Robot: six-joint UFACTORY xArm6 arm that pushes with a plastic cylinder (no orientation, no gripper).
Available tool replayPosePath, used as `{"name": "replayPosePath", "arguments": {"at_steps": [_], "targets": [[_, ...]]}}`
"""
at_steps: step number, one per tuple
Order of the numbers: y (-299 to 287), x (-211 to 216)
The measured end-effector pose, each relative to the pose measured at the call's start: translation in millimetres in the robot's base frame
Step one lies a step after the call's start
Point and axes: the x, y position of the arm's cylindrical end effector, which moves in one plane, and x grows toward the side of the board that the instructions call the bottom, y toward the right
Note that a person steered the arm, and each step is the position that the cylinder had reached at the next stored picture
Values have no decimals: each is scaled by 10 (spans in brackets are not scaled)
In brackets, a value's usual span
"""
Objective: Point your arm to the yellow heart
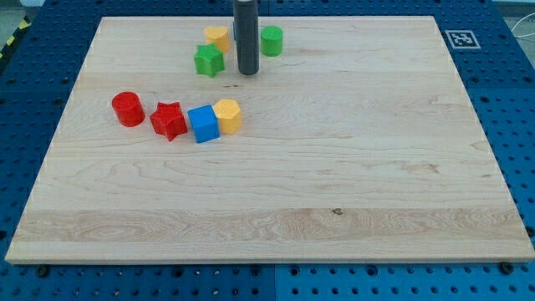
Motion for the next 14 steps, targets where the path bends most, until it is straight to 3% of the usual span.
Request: {"name": "replayPosePath", "arguments": {"at_steps": [7, 8, 10, 11, 14], "targets": [[-495, 389], [-940, 420], [-1627, -137], [-1630, -504], [-1506, -578]]}}
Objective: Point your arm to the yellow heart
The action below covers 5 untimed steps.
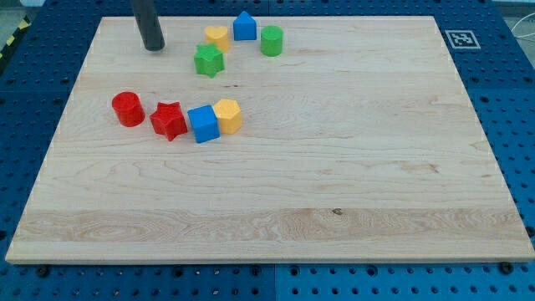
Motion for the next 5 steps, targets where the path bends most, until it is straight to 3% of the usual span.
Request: {"name": "replayPosePath", "arguments": {"at_steps": [3, 5], "targets": [[584, -88], [643, 25]]}}
